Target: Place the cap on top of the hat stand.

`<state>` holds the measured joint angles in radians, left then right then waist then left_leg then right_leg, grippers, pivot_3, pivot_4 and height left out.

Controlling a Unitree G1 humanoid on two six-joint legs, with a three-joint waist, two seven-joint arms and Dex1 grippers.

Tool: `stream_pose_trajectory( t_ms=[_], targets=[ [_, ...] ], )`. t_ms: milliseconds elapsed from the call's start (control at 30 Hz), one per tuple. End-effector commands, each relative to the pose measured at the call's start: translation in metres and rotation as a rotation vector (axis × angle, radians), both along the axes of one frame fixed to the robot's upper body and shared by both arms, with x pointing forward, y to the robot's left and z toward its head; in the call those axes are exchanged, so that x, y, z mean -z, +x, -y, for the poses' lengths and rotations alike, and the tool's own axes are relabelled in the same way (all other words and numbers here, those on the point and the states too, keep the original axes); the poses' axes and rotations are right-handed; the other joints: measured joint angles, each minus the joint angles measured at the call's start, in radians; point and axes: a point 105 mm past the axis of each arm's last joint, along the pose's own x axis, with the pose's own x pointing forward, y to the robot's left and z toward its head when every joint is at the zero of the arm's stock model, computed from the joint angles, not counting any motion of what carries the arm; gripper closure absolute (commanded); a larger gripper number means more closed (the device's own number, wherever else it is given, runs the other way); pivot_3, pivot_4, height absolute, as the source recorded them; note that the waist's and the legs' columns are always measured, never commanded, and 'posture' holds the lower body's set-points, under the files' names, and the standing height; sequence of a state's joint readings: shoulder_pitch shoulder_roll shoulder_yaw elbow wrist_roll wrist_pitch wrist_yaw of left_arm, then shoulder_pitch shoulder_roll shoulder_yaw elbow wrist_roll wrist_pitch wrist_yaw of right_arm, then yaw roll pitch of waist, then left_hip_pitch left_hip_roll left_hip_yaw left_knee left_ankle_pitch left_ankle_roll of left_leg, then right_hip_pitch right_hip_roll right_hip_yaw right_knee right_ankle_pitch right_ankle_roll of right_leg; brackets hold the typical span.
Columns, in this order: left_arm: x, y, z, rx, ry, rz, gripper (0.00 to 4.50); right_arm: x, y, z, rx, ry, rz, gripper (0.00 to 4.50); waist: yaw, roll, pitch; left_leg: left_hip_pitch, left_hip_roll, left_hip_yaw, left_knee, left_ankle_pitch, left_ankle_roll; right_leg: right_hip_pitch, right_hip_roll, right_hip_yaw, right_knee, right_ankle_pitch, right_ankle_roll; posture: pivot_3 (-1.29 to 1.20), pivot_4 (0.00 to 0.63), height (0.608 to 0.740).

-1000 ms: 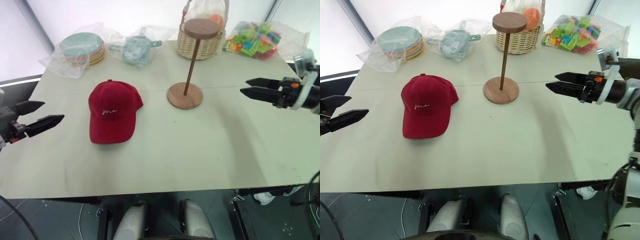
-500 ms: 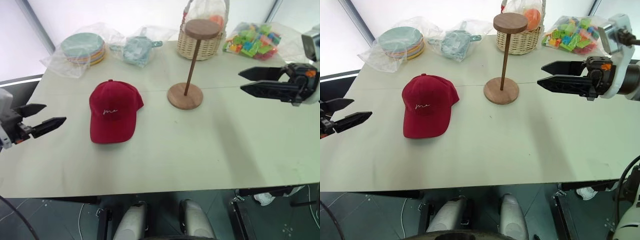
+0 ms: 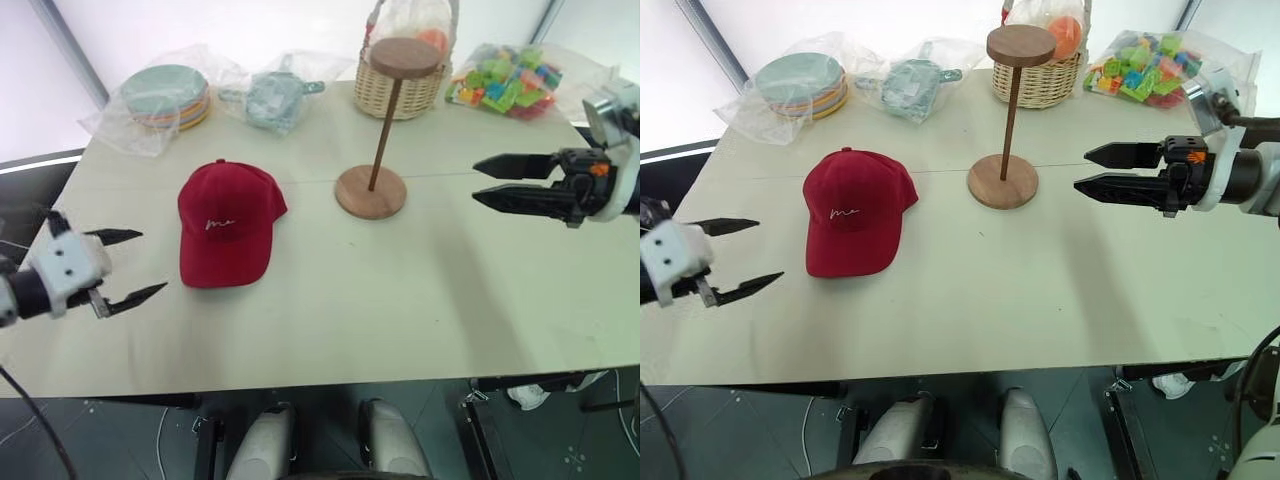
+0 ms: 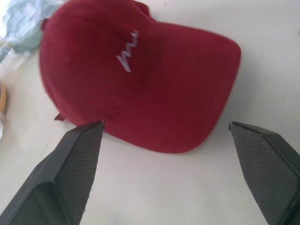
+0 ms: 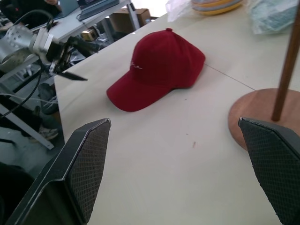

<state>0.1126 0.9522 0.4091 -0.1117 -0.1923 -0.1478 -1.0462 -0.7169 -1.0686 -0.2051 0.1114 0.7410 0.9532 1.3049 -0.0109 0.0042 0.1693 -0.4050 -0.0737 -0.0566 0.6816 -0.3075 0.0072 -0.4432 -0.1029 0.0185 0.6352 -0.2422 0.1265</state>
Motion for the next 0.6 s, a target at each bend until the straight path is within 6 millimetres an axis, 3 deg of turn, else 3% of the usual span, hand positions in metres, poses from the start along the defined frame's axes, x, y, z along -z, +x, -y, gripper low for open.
stream_pose_trajectory(
  t_ms=[33, 200, 400, 533, 600],
  targets=[
    [0.013, -0.002, 0.010, 0.108, 0.144, 0.130, 0.04, -0.006, 0.001, 0.007, 0.021, -0.017, 0.035, 0.00, 0.000, 0.000, 0.000, 0.000, 0.000, 0.000, 0.000, 0.000, 0.000, 0.000, 0.000, 0.000, 0.000, 0.000, 0.000, 0.00, 0.150, 0.740],
    [0.034, 0.004, 0.013, 0.217, 0.247, 0.260, 0.04, -0.013, 0.000, 0.001, 0.003, -0.023, 0.048, 0.00, 0.002, 0.001, 0.000, 0.000, 0.000, 0.000, 0.000, 0.000, 0.000, 0.000, 0.000, 0.000, 0.000, 0.000, 0.000, 0.00, 0.150, 0.740],
    [0.046, 0.021, 0.017, 0.251, 0.282, 0.344, 0.04, -0.017, -0.001, 0.000, 0.002, -0.035, 0.052, 0.00, 0.002, 0.001, -0.001, -0.001, 0.000, 0.000, 0.000, -0.001, 0.001, -0.001, 0.000, -0.002, 0.000, 0.000, 0.000, 0.00, 0.150, 0.740],
    [0.054, 0.030, 0.031, 0.336, 0.327, 0.400, 0.04, -0.018, -0.001, -0.001, 0.007, -0.040, 0.050, 0.00, 0.003, 0.001, -0.001, -0.001, 0.000, 0.000, 0.001, 0.000, 0.001, -0.001, 0.000, -0.003, 0.000, 0.000, 0.000, 0.00, 0.150, 0.740],
    [0.050, 0.041, 0.034, 0.326, 0.316, 0.446, 0.04, -0.021, -0.001, -0.002, 0.012, -0.045, 0.053, 0.00, 0.007, 0.001, -0.001, -0.001, -0.001, 0.000, 0.001, 0.000, 0.001, 0.000, 0.000, -0.003, 0.000, 0.001, 0.001, 0.00, 0.150, 0.740]
  ],
)
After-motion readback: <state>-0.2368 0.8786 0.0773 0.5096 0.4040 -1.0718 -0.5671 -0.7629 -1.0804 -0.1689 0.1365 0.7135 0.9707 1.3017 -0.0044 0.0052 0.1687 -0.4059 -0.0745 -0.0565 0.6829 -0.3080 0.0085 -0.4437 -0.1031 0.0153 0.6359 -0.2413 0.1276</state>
